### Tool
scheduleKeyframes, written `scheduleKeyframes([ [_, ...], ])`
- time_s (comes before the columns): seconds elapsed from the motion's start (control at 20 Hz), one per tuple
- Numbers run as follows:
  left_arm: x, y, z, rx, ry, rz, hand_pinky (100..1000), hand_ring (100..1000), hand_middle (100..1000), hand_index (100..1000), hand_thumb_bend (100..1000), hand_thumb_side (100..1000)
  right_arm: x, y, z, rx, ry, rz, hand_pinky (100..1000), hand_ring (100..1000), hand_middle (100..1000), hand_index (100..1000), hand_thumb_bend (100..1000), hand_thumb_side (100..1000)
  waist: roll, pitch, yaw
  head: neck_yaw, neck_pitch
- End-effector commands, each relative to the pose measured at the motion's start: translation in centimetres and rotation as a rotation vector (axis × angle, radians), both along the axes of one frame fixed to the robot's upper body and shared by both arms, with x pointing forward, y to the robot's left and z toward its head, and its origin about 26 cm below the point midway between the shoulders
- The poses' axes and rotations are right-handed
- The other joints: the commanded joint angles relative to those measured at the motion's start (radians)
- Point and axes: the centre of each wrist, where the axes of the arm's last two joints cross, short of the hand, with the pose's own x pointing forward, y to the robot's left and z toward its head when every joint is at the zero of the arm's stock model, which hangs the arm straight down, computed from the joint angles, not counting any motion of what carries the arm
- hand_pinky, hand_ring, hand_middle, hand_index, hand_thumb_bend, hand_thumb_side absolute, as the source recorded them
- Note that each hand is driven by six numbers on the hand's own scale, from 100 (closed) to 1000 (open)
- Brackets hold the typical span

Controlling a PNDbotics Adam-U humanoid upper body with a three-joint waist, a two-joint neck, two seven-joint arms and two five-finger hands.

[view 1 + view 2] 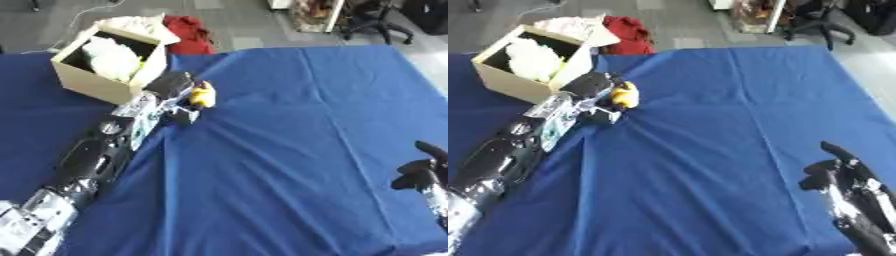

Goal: Pick up objects on the table and place them in the box.

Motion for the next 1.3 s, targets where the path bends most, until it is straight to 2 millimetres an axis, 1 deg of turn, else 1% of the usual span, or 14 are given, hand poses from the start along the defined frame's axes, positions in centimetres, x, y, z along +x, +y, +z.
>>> scheduleKeyframes([
  [0.05, 0.1, 0.3, 2.1, -0.075, -0.106, 0.007, 588, 316, 261, 496, 100, 203, 0.1, -0.2, 0.6, -0.005, -0.020, -0.002, 605, 563, 586, 909, 100, 428, -0.006, -0.007, 0.003, -0.006, -0.008],
  [0.2, 0.0, 0.1, 2.6, -0.152, -0.146, 0.006, 579, 304, 246, 486, 100, 244, 0.1, -0.3, 0.6, -0.006, -0.020, -0.002, 605, 563, 586, 909, 100, 427, -0.006, -0.009, 0.008, -0.007, -0.008],
  [0.25, -0.1, 0.0, 2.8, -0.176, -0.157, 0.005, 578, 304, 246, 486, 100, 341, 0.1, -0.3, 0.6, -0.007, -0.020, -0.002, 605, 563, 586, 909, 100, 431, -0.006, -0.010, 0.009, -0.008, -0.009],
  [0.3, -0.2, 0.0, 3.0, -0.200, -0.165, 0.005, 578, 307, 247, 488, 100, 263, 0.1, -0.3, 0.6, -0.007, -0.021, -0.002, 605, 563, 586, 909, 100, 426, -0.007, -0.010, 0.010, -0.008, -0.009],
  [0.5, -0.5, -0.3, 3.8, -0.313, -0.176, 0.007, 578, 313, 251, 494, 100, 268, 0.1, -0.3, 0.5, -0.009, -0.021, -0.004, 605, 562, 586, 909, 100, 426, -0.007, -0.012, 0.016, -0.010, -0.009],
  [0.75, -1.1, -0.7, 5.3, -0.453, -0.169, -0.008, 579, 318, 256, 500, 100, 270, 0.1, -0.3, 0.5, -0.011, -0.022, -0.005, 605, 562, 586, 909, 100, 426, -0.006, -0.015, 0.021, -0.014, -0.010],
  [0.8, -1.2, -0.8, 5.5, -0.476, -0.165, -0.012, 580, 320, 258, 503, 100, 309, 0.1, -0.3, 0.5, -0.012, -0.022, -0.005, 605, 562, 586, 909, 100, 423, -0.005, -0.016, 0.022, -0.015, -0.011],
  [0.85, -1.4, -0.9, 5.8, -0.495, -0.161, -0.017, 580, 321, 258, 503, 100, 322, 0.1, -0.3, 0.5, -0.013, -0.022, -0.005, 605, 562, 586, 909, 100, 425, -0.005, -0.016, 0.022, -0.016, -0.010],
  [0.9, -1.5, -1.0, 6.0, -0.511, -0.160, -0.022, 581, 323, 260, 505, 100, 400, 0.1, -0.3, 0.5, -0.013, -0.022, -0.005, 606, 562, 586, 910, 100, 425, -0.005, -0.017, 0.023, -0.016, -0.010],
  [0.95, -1.6, -1.0, 6.2, -0.524, -0.159, -0.028, 581, 323, 260, 505, 100, 425, 0.1, -0.3, 0.5, -0.014, -0.022, -0.005, 606, 562, 586, 910, 100, 425, -0.005, -0.018, 0.024, -0.017, -0.010],
  [1.0, -1.8, -1.1, 6.3, -0.535, -0.159, -0.031, 580, 323, 260, 505, 100, 479, 0.1, -0.3, 0.5, -0.014, -0.023, -0.004, 606, 562, 586, 910, 100, 425, -0.005, -0.018, 0.025, -0.017, -0.010],
  [1.15, -2.1, -1.2, 6.7, -0.574, -0.164, -0.038, 579, 323, 259, 504, 100, 597, 0.1, -0.4, 0.5, -0.015, -0.023, -0.005, 606, 561, 587, 910, 100, 425, -0.005, -0.020, 0.027, -0.020, -0.010],
  [1.25, -2.3, -1.2, 7.0, -0.595, -0.170, -0.043, 578, 321, 257, 502, 100, 548, 0.1, -0.4, 0.5, -0.016, -0.023, -0.007, 606, 561, 587, 910, 100, 425, -0.004, -0.020, 0.028, -0.021, -0.010],
  [1.3, -2.4, -1.2, 7.1, -0.603, -0.173, -0.045, 576, 320, 256, 500, 100, 479, 0.1, -0.4, 0.5, -0.016, -0.023, -0.007, 606, 561, 587, 910, 100, 425, -0.004, -0.021, 0.029, -0.021, -0.010],
])
